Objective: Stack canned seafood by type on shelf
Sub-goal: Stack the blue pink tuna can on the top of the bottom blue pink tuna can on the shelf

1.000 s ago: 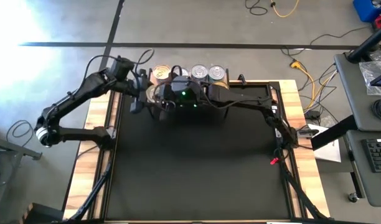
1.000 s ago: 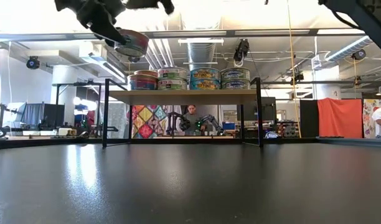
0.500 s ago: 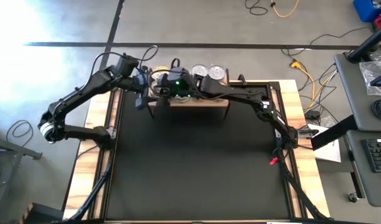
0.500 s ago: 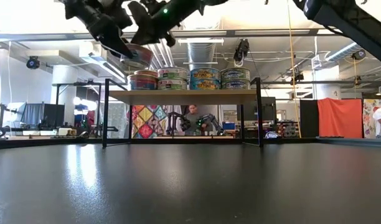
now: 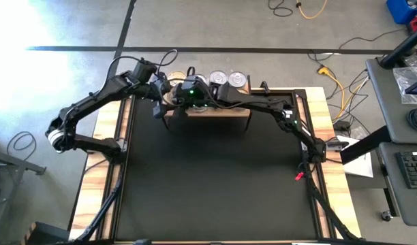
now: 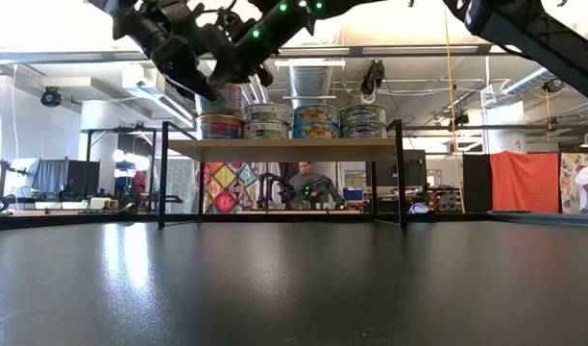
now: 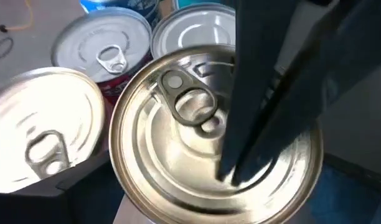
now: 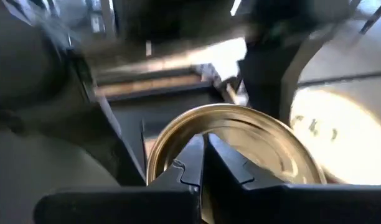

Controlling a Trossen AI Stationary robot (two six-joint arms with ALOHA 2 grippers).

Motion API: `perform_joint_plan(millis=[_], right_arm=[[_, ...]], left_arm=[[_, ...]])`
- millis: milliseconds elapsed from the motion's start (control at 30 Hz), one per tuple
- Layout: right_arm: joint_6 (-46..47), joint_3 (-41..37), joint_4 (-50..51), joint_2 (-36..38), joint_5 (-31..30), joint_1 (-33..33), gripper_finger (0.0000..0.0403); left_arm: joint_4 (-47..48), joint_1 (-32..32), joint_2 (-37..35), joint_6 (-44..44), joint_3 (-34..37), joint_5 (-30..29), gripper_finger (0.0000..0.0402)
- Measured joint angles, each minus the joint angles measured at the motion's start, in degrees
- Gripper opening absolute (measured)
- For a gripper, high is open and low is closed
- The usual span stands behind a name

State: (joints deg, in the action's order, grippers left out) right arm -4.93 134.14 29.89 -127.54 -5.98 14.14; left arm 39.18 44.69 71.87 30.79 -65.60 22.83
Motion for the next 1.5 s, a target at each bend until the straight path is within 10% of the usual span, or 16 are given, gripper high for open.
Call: perform_joint_plan(millis=[833, 1500], right_arm=[[1.9, 0.7, 1.8, -0.5, -0.2, 1.0, 0.0013], [-0.2, 0.7, 14.1, 3.7, -7.1, 3.3, 0.0013]], left_arm=[[11.7, 0.0, -5.7, -3.3, -5.2, -4.1, 0.0396], [-1.2, 0.0, -7.3, -13.0, 5.0, -16.0, 0.0396]])
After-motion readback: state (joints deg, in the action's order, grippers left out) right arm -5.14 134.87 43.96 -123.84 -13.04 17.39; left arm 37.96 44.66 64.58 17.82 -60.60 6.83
